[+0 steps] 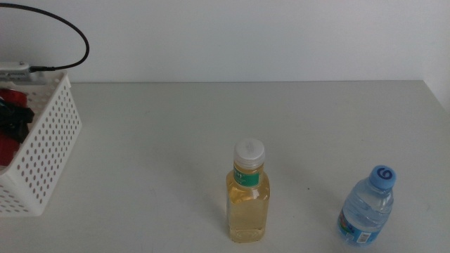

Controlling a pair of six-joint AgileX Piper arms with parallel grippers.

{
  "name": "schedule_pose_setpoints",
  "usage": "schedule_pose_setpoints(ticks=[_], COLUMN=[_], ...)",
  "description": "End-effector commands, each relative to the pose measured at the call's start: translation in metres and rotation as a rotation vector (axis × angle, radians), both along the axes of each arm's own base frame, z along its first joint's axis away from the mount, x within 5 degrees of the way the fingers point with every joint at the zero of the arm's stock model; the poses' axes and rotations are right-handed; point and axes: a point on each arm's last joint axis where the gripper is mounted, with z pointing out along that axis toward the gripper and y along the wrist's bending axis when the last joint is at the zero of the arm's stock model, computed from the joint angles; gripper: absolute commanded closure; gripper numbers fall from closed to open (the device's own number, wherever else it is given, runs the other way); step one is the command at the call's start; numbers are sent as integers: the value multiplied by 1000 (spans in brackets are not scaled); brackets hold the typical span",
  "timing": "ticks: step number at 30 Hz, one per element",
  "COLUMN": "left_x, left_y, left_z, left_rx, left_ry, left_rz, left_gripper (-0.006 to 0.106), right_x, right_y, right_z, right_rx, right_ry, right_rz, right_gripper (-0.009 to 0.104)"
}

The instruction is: Use arms to grab the bottles and put them into the dustbin to the left of the table.

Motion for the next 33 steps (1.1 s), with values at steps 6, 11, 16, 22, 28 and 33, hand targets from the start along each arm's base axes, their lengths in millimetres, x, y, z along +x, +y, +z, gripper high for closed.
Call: schedule_pose_setpoints(ticks=[6,11,16,22,28,33], left_x=[0,-3,-10,-26,-48,-68], left_y=[-1,-1,-4,-15,-40,-87], left_z=[37,40,61,101,147,177], left_rx=[19,29,45,5,-75,-66], left_ry=[-110,-90,-137,-232,-347,-412], left_rz=[18,11,11,46,23,-207], left_gripper=[42,23,21,22,22,22], right_x=[0,0,0,0,0,0], right_y=[0,0,0,0,0,0], right_z=[9,9,9,9,9,9], right_rx=[-37,-37,-37,-37,-37,-37], right_ry=[-86,-86,-86,-86,-86,-86], right_rz=[4,4,4,4,4,4], right_gripper=[28,28,28,28,28,28])
